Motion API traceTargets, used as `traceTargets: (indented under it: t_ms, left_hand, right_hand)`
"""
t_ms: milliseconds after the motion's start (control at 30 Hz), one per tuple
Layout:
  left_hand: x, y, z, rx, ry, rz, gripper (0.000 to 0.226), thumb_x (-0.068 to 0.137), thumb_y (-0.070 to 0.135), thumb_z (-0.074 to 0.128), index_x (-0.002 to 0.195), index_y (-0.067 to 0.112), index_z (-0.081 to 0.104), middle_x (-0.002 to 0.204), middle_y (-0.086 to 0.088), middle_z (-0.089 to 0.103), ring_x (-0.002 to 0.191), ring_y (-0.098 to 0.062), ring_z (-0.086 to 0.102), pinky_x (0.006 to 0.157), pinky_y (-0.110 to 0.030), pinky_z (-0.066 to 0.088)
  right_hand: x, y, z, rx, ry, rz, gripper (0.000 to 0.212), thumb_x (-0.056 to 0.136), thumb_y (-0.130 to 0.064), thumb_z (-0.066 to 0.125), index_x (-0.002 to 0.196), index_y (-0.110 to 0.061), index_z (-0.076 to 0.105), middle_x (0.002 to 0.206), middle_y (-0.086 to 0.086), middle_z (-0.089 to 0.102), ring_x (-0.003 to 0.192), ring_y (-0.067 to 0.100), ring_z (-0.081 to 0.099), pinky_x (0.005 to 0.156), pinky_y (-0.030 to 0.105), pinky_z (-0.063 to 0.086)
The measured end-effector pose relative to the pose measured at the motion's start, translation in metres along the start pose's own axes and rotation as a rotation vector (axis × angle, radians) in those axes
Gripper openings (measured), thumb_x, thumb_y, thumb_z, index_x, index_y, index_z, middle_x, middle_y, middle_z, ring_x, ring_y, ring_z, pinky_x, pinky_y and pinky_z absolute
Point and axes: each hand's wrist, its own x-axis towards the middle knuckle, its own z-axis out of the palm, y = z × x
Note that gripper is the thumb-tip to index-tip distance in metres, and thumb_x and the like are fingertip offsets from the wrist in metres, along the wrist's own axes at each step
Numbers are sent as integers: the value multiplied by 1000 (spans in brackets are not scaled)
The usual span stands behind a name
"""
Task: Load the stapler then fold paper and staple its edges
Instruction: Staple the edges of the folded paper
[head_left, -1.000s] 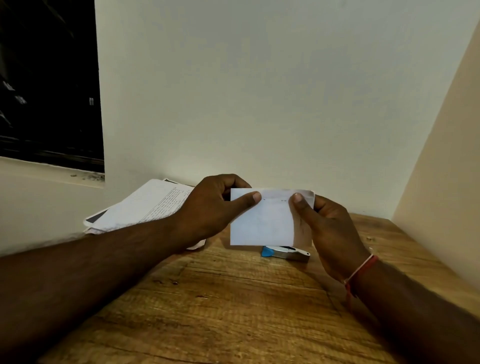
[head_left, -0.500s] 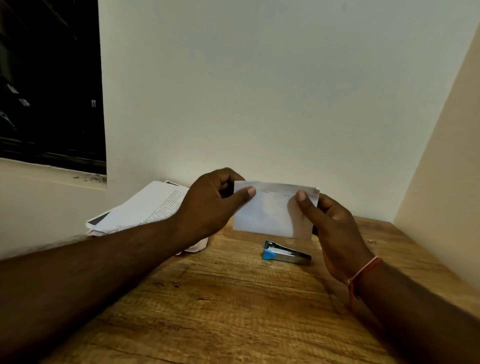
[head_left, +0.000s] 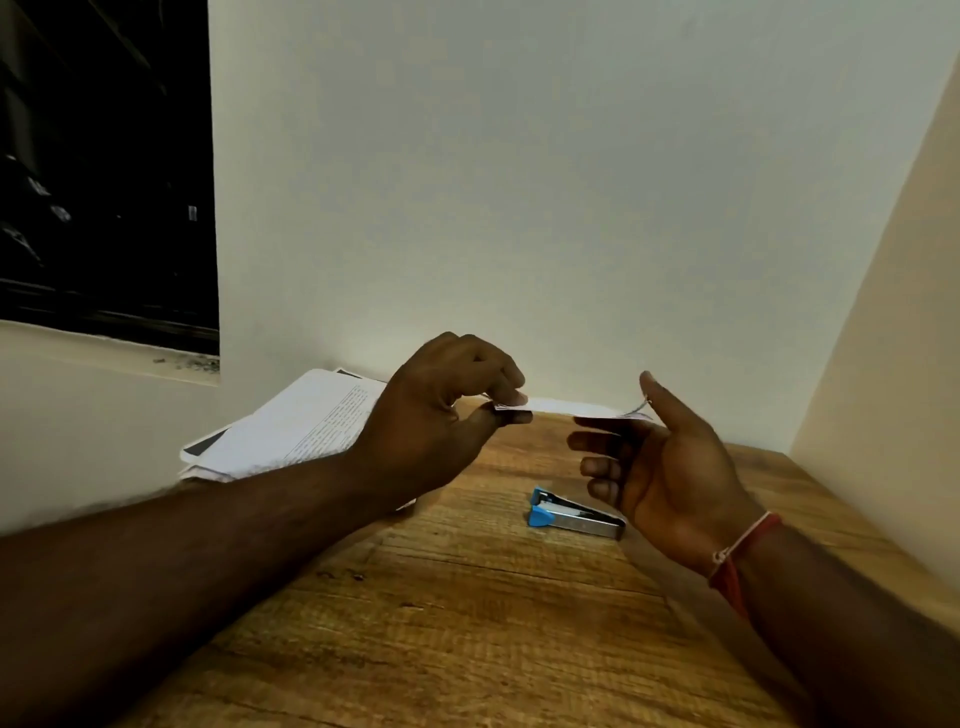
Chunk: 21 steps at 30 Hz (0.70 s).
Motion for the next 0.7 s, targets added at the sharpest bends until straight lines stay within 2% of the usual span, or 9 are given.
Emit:
traceTargets:
  t_ms: [100,167,233,267,367,433,500,567,700]
  left_hand:
    - [-1,-6,-1,50,-30,3,15,87,13,96,96,20,87,123,6,77,109,-16,67,96,-30,50]
    - [-1,-9,-2,71,-43,-59,28,87,17,95,112,25,86,141,6,68,121,-12,66,104,-27,52]
    - [0,-10,-1,16,-58,-257,52,91,13,92,137,30,75,156,6,56,131,-6,65,109,-22,55]
    - [2,-9,0,-71,-62,-406,55,96,12,86,146,30,68,158,6,56,129,-6,69,110,-27,59]
    - [7,-6,-1,-576,-40,-875,34,114,29,65,146,17,66,137,-12,77,101,-24,83,106,-53,66]
    - [9,-9,-4,-763,-100,-996,53,114,51,57,139,7,71,118,-23,82,101,-37,83,101,-58,66]
    - [8,-8,-6,-740,-201,-953,57,107,56,65,134,7,76,117,-20,85,109,-37,84,97,-49,67]
    - [4,-9,-4,-655,-249,-872,40,100,37,82,129,10,80,114,-10,88,110,-29,84,91,-38,66]
    - [3,-12,-3,-476,-269,-788,26,91,18,94,115,12,86,102,-12,89,103,-36,86,94,-47,69]
  right_hand:
    - [1,-2,-1,24,22,-65,30,99,-23,65,118,-1,73,98,20,76,69,26,67,63,35,49]
    - [6,-1,-5,-32,65,-116,25,97,-9,66,121,-3,74,101,15,77,71,25,70,59,32,51]
    - [9,2,-7,-114,107,-177,27,100,-6,67,126,-8,75,109,12,80,74,23,74,60,33,52]
    - [10,3,-8,-156,118,-206,26,102,-7,67,126,-10,75,110,11,81,73,22,75,61,34,52]
    - [9,7,-7,-268,118,-272,20,104,-10,68,121,-17,76,105,7,83,71,20,77,63,35,55]
    - [8,9,-5,-331,97,-300,20,105,-11,68,120,-20,76,103,2,85,71,19,77,63,35,56]
    - [8,12,-5,-412,75,-328,20,105,-12,68,120,-23,76,105,2,84,71,21,75,61,34,56]
    - [9,13,-6,-460,63,-355,21,105,-12,69,120,-25,76,105,2,84,71,23,73,60,35,55]
    - [9,14,-7,-509,98,-413,19,105,-11,69,118,-23,76,96,-1,84,65,19,70,56,34,52]
